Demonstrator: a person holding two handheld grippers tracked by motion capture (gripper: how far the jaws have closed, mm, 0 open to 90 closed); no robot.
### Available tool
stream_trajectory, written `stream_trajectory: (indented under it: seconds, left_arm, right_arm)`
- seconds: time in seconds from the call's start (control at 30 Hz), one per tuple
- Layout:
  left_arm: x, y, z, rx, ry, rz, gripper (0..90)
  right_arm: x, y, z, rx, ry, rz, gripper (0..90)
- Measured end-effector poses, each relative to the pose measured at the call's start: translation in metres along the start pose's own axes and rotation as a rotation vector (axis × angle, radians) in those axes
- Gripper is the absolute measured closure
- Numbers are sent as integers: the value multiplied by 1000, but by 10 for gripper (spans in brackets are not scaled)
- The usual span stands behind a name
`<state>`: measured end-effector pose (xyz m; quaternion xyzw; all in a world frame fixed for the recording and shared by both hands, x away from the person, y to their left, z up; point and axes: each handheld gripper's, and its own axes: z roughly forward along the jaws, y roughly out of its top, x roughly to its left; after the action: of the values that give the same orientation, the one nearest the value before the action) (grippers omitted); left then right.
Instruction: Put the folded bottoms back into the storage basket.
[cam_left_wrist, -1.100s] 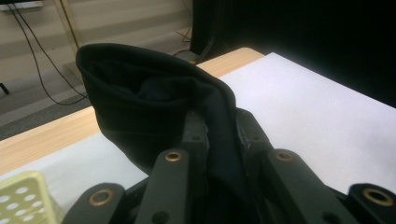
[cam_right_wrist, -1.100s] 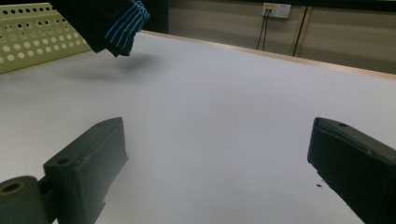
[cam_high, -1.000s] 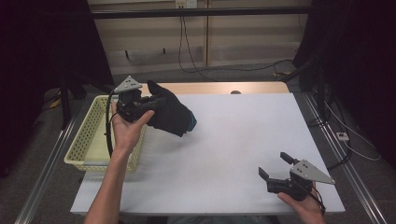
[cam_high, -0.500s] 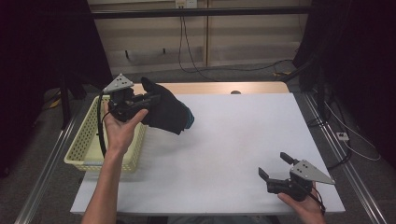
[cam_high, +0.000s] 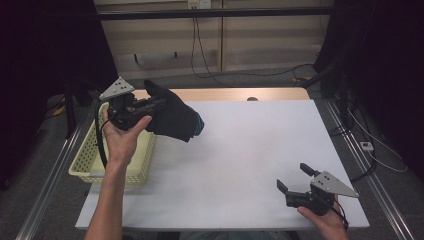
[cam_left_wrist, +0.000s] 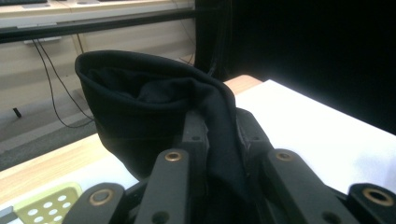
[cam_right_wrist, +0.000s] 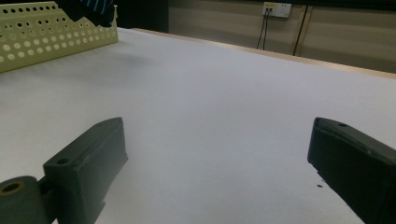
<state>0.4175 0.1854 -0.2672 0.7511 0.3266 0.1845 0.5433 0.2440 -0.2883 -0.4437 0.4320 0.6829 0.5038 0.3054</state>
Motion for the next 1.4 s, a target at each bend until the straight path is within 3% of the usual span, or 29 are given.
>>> stream_trajectory:
  seconds: [0.47, 0.8, 1.03, 1.4]
  left_arm:
    - [-9, 10, -20, -38, 13, 45, 772]
    - [-5, 12, -34, -51, 32, 40, 772]
    - [-10, 17, -44, -54, 47, 39, 772]
    - [3, 9, -61, -53, 87, 10, 772]
  right_arm:
    - [0, 0, 0, -2, 2, 0, 42]
    - [0, 0, -1, -2, 3, -2, 42]
    - [-1, 0, -2, -5, -4, -2, 41]
    - [0, 0, 0, 3, -2, -2, 42]
